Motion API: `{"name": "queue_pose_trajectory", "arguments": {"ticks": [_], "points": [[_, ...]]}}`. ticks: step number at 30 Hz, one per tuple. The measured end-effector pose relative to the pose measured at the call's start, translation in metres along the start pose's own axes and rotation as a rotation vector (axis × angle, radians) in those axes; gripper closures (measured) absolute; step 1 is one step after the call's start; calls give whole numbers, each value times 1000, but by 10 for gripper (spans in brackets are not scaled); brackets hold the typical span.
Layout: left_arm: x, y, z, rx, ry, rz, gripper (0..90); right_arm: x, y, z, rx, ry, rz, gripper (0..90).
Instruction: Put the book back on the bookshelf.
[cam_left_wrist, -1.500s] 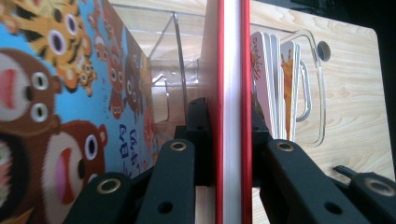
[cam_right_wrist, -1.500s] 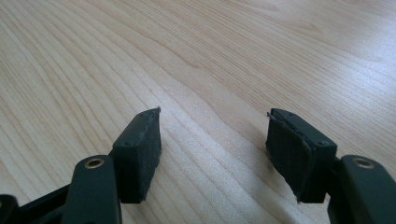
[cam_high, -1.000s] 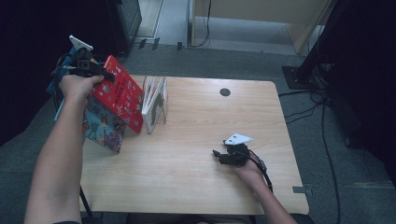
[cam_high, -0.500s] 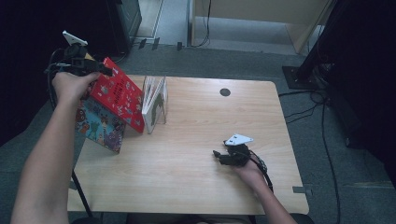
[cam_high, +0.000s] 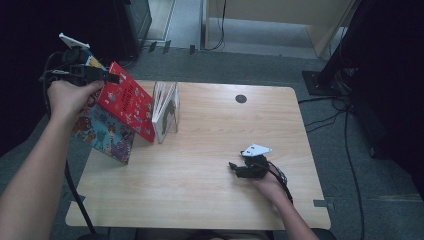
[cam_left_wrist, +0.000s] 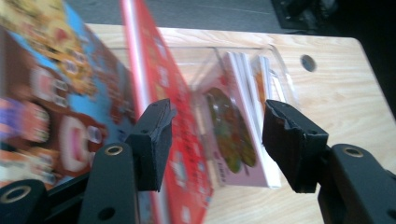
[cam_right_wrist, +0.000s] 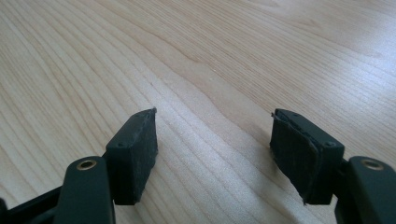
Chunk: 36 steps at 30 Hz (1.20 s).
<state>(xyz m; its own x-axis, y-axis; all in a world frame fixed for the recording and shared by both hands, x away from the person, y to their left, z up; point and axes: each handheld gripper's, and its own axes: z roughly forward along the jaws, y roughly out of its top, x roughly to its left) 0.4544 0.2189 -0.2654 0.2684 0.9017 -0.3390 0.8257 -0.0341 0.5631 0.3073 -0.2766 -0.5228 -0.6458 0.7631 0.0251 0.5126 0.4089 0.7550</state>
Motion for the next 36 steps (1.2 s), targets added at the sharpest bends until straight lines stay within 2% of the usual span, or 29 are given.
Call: {"name": "queue_pose_trajectory", "arguments": {"ticks": [3,6,7,10,13,15,18,23,27,30,32,35,36], "points": [[-7,-11,8,10,-30,5,435,0,0,0,0,1,-1,319],[-13,-20,14,14,-24,32,434,0,0,0,2,6,-1,314],[-15,-24,17,15,-42,33,434,0,0,0,2,7,-3,313],[-22,-36,23,25,-47,59,427,-1,-1,-1,3,11,-8,308],[-27,-49,27,-2,-47,64,430,-1,-1,-1,3,13,-12,308],[-32,-58,28,-31,-61,82,435,-1,-1,-1,5,12,-12,306],[-40,-73,33,-9,-76,110,432,-1,-2,-2,6,15,-12,306],[-46,-96,41,-18,-105,126,425,-1,-2,-2,3,17,-14,305],[-53,-115,52,5,-91,170,414,-1,-2,-2,2,16,-15,305],[-58,-130,59,-3,-93,207,405,-1,-2,-2,1,17,-14,304],[-61,-141,66,7,-133,206,398,-1,-2,-2,2,18,-14,304],[-67,-155,77,7,-131,235,397,-1,-2,-2,3,17,-10,305],[-69,-159,81,11,-145,232,397,-1,-2,-2,2,18,-10,304]]}}
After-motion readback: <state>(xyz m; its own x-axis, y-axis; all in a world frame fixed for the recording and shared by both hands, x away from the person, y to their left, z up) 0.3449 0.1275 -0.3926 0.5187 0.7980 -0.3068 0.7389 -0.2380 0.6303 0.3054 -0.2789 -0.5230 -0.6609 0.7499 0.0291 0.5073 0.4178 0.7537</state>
